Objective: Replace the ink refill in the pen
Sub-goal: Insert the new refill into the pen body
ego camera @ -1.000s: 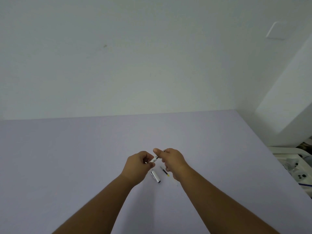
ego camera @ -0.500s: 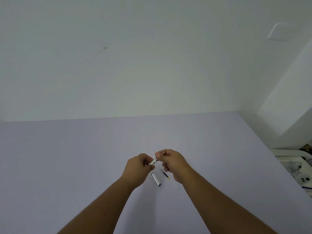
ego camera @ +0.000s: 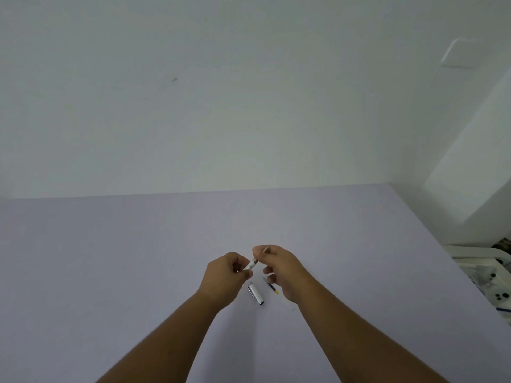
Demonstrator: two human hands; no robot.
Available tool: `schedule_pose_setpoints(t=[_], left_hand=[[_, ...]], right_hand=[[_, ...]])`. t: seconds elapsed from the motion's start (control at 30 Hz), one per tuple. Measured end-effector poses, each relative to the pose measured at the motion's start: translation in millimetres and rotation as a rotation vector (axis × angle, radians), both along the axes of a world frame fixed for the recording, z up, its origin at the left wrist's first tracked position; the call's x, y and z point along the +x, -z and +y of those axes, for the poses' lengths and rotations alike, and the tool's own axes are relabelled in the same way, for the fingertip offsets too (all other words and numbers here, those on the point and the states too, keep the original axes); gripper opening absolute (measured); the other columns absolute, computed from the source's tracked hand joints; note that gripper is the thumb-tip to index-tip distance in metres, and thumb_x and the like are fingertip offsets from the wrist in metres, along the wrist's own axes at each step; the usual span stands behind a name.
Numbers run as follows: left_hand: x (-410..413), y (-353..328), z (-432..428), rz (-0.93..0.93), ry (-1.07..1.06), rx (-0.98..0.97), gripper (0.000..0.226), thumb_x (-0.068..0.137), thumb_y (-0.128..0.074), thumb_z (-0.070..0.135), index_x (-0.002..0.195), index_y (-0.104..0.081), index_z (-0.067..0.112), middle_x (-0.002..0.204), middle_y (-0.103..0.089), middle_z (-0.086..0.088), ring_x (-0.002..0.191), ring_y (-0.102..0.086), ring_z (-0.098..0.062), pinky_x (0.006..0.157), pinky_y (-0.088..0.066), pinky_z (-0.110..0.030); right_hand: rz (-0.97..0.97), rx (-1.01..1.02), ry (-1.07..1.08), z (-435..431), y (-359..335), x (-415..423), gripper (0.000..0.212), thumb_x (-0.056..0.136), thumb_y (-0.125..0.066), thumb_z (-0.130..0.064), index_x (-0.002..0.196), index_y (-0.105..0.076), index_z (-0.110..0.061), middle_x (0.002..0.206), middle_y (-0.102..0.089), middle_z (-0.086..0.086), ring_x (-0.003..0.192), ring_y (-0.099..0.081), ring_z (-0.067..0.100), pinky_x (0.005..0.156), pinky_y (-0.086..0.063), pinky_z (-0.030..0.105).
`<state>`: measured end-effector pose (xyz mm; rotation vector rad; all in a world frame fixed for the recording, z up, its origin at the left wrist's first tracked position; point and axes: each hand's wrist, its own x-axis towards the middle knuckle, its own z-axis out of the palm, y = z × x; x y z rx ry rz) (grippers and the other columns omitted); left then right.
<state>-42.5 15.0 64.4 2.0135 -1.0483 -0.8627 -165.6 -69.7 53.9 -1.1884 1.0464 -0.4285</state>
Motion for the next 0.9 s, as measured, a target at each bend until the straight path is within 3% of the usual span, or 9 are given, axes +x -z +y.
schedule_pose_setpoints(t=[0.07, 0.2, 0.33, 0.43, 0.5, 0.63, 0.77, 0.83, 0.9], left_hand=[[0.5, -0.6, 0.1, -0.002, 0.007, 0.002, 0.009, 0.08, -0.068, 0.016, 0.077, -0.063, 0.023, 0.076, -0.064, 0.001, 0.078, -0.065, -0.023, 0.077, -0.058, -0.038], [-2.5, -1.1, -0.4, 0.0, 0.025, 0.0, 0.012, 0.08, -0.068, 0.017, 0.074, -0.062, 0.025, 0.075, -0.064, 0.003, 0.078, -0.065, -0.021, 0.077, -0.057, -0.036], [-0.5, -0.3, -1.7, -0.036, 0.027, 0.0, 0.015, 0.081, -0.068, 0.017, 0.073, -0.06, 0.027, 0.073, -0.063, 0.005, 0.072, -0.063, -0.018, 0.068, -0.055, -0.029], [-1.7, -0.3, -1.9, -0.047, 0.042, -0.001, 0.02, 0.081, -0.068, 0.018, 0.07, -0.058, 0.031, 0.07, -0.062, 0.008, 0.065, -0.059, -0.01, 0.058, -0.047, -0.018], [-1.9, -0.4, -1.5, -0.039, 0.035, 0.004, 0.018, 0.081, -0.069, 0.018, 0.071, -0.059, 0.03, 0.071, -0.062, 0.007, 0.066, -0.06, -0.011, 0.06, -0.048, -0.019], [0.1, -0.3, -1.1, -0.055, 0.032, 0.007, 0.018, 0.08, -0.069, 0.018, 0.071, -0.058, 0.029, 0.069, -0.061, 0.007, 0.064, -0.058, -0.011, 0.057, -0.045, -0.018], [-3.1, -0.8, -2.0, -0.048, 0.044, -0.005, 0.018, 0.08, -0.069, 0.018, 0.07, -0.059, 0.03, 0.071, -0.063, 0.007, 0.066, -0.06, -0.011, 0.06, -0.05, -0.021], [-3.3, -1.9, -2.4, -0.022, 0.027, -0.003, 0.013, 0.08, -0.069, 0.017, 0.073, -0.062, 0.026, 0.074, -0.064, 0.003, 0.074, -0.064, -0.018, 0.071, -0.057, -0.032], [-2.6, -2.1, -2.9, -0.033, 0.026, 0.001, 0.014, 0.08, -0.07, 0.017, 0.073, -0.061, 0.026, 0.074, -0.064, 0.004, 0.073, -0.063, -0.018, 0.071, -0.057, -0.033]], right_hand=[[-0.018, -0.007, 0.002, 0.3, 0.5, -1.6, 0.009, 0.083, -0.067, -0.03, 0.082, -0.069, -0.021, 0.081, -0.061, -0.001, 0.066, -0.046, 0.014, 0.057, -0.042, 0.023], [0.118, -0.011, 0.035, 0.6, 0.7, 0.0, 0.035, 0.076, -0.07, -0.048, 0.077, -0.061, -0.014, 0.073, -0.055, -0.002, 0.057, -0.042, 0.014, 0.053, -0.04, 0.023], [-0.041, 0.016, 0.0, 0.4, 1.9, -3.7, 0.008, 0.082, -0.068, -0.029, 0.084, -0.071, -0.022, 0.083, -0.059, 0.0, 0.067, -0.046, 0.014, 0.06, -0.042, 0.025], [0.125, -0.043, 0.024, 0.7, 0.7, -0.3, 0.034, 0.077, -0.069, -0.046, 0.079, -0.065, -0.012, 0.073, -0.055, 0.0, 0.057, -0.041, 0.015, 0.055, -0.041, 0.025], [0.152, -0.049, 0.019, 1.3, 0.9, 0.2, 0.04, 0.075, -0.068, -0.053, 0.08, -0.063, -0.013, 0.077, -0.056, 0.0, 0.06, -0.042, 0.015, 0.055, -0.04, 0.025], [-0.002, -0.007, -0.018, 1.0, 1.1, -3.6, 0.014, 0.081, -0.069, -0.035, 0.084, -0.069, -0.021, 0.083, -0.06, -0.002, 0.067, -0.046, 0.014, 0.06, -0.043, 0.025], [0.109, -0.02, 0.013, 1.0, 1.1, -0.9, 0.039, 0.076, -0.069, -0.052, 0.077, -0.062, -0.014, 0.076, -0.057, 0.0, 0.059, -0.042, 0.015, 0.054, -0.041, 0.025], [-0.008, 0.045, 0.002, 0.2, 1.4, -2.1, 0.03, 0.078, -0.07, -0.045, 0.083, -0.065, -0.016, 0.085, -0.059, 0.001, 0.067, -0.044, 0.016, 0.055, -0.042, 0.025], [-0.061, 0.029, -0.004, -1.0, 1.5, -4.2, 0.014, 0.081, -0.069, -0.032, 0.084, -0.069, -0.018, 0.083, -0.057, 0.002, 0.065, -0.044, 0.015, 0.057, -0.042, 0.025]])
